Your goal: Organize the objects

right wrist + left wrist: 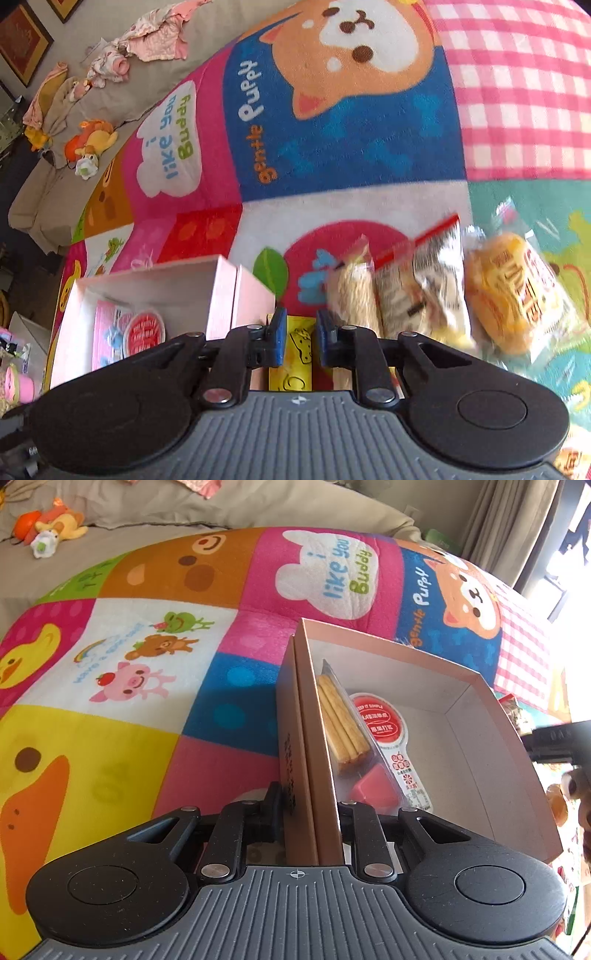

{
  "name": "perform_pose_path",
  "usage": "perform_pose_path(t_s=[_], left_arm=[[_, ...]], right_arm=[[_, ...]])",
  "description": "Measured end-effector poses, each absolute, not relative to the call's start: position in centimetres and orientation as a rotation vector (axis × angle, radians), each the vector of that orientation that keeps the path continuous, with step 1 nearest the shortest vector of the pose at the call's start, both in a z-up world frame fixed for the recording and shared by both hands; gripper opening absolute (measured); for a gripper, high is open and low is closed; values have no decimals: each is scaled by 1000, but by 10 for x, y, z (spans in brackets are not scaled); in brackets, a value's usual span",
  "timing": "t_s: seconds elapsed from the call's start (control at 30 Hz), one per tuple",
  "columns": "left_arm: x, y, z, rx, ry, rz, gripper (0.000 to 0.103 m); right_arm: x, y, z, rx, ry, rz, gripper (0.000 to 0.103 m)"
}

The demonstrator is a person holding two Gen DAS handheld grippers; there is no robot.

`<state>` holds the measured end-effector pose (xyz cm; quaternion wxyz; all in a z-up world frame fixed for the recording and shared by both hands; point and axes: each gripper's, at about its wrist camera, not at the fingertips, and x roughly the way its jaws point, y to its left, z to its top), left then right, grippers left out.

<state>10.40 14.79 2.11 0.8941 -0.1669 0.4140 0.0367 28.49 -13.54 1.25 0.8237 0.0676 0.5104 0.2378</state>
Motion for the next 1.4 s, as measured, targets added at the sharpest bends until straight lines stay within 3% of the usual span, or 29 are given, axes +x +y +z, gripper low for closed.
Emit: perform_pose_path(t_s=[0.23,0.47,0.53,0.6,0.67,0.93,1.2,1.4], left_arm=[[104,145,22,-340,856,91,21],[104,145,22,-341,859,101,21],[104,145,22,-340,858,101,21],[104,145,22,-341,859,102,21],[104,145,22,-342,859,104,21],[102,144,22,-341,865,106,21],[101,145,22,-349,861,104,21],[100,145,21,-352,859,104,21]], right_arm=[[199,-168,15,27,1072,573,18],[117,-190,29,-403,809,365,26],[110,-214,40,-301,816,358,42],[100,-238,49,-204,802,336,74],[86,-258,54,-147,776,292,81],[43,-275,20,38,874,316,82],[36,-257,-3,53,867,312,103],[30,-251,-8,34,824,276,103]])
